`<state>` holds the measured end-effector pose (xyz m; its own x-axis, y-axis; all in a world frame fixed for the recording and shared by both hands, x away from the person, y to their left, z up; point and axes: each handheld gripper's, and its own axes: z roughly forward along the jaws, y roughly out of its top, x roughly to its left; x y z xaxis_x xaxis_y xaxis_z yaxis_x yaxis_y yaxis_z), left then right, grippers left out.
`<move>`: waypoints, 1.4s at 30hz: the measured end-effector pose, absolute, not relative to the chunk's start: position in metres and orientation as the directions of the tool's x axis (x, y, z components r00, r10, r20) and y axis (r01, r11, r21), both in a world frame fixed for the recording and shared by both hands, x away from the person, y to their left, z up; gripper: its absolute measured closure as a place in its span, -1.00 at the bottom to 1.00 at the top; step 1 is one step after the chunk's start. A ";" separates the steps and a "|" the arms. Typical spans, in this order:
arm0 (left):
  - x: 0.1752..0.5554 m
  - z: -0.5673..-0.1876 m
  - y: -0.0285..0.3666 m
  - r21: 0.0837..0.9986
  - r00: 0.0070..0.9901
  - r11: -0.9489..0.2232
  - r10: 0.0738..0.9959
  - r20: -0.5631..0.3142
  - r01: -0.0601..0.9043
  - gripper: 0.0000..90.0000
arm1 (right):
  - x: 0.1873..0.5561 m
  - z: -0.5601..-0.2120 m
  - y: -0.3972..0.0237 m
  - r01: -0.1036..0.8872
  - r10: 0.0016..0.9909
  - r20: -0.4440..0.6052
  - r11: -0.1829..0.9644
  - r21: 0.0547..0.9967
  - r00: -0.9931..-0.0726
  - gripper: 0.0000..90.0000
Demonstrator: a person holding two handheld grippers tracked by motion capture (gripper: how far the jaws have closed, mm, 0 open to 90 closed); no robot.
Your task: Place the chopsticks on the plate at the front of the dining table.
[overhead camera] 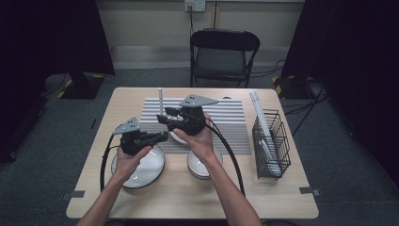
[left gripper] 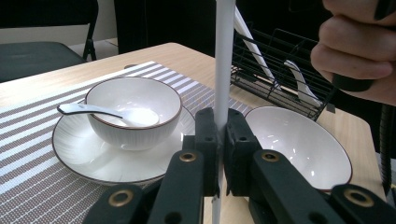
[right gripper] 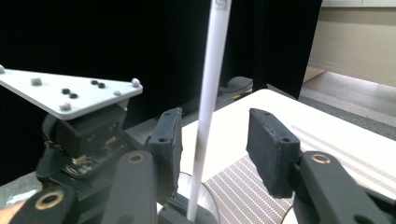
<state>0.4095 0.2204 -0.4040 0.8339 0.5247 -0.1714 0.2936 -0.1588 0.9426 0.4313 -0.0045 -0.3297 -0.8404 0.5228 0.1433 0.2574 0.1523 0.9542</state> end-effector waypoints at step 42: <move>0.407 -0.409 0.225 0.933 0.844 -0.194 0.510 -0.167 0.302 0.92 | 0.437 -0.350 -0.018 0.249 0.622 0.073 0.201 0.947 -0.780 0.25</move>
<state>0.4068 0.2255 -0.4086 0.8440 0.5097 -0.1672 0.3023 -0.1944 0.9332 0.4366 -0.0182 -0.3498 -0.7798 0.6219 0.0726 0.2487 0.2012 0.9475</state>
